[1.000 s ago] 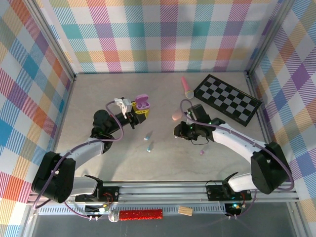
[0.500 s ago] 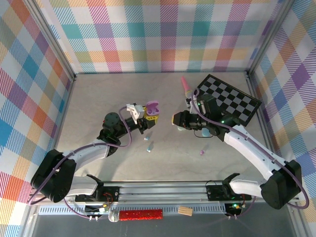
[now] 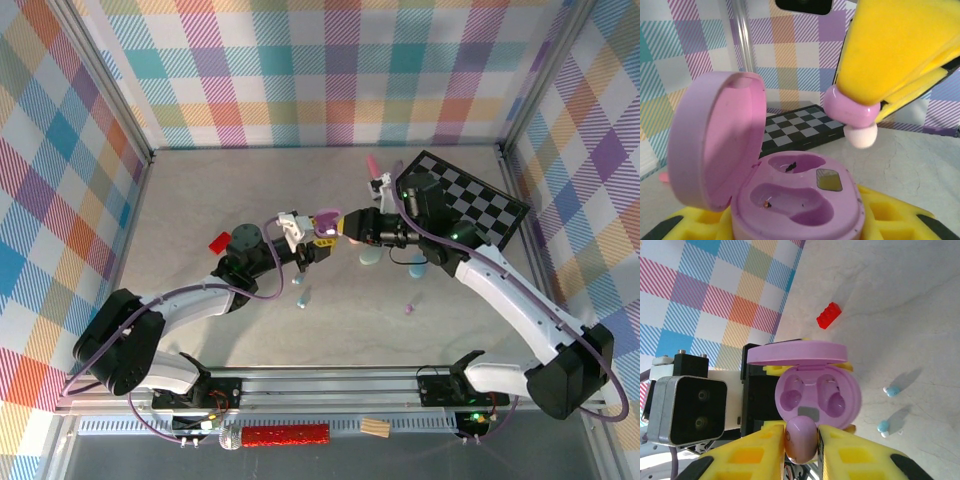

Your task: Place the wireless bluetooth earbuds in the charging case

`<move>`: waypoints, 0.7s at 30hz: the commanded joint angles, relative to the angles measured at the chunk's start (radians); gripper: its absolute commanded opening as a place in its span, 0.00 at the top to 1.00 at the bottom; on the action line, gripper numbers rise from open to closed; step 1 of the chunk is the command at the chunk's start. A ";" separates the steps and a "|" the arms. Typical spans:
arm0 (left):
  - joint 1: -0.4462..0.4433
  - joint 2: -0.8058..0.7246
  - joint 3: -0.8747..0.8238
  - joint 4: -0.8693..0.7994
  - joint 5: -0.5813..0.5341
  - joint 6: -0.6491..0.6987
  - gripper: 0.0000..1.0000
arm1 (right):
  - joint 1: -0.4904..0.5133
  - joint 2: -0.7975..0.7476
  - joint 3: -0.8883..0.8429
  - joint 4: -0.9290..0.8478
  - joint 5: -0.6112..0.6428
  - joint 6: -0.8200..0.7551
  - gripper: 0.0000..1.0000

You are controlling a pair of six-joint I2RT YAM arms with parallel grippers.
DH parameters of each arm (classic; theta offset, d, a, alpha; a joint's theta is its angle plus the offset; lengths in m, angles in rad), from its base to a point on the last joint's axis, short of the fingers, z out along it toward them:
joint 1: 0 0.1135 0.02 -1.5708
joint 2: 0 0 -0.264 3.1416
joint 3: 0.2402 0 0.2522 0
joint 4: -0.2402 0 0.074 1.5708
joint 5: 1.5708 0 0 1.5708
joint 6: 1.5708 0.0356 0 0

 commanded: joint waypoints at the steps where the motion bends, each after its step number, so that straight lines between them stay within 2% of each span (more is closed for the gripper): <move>1: -0.016 0.009 0.037 0.008 -0.004 0.038 0.62 | 0.023 0.022 0.041 0.034 -0.015 -0.028 0.76; 21: -0.028 0.011 0.048 -0.017 0.001 0.059 0.62 | 0.074 0.107 0.095 0.051 0.057 -0.048 0.76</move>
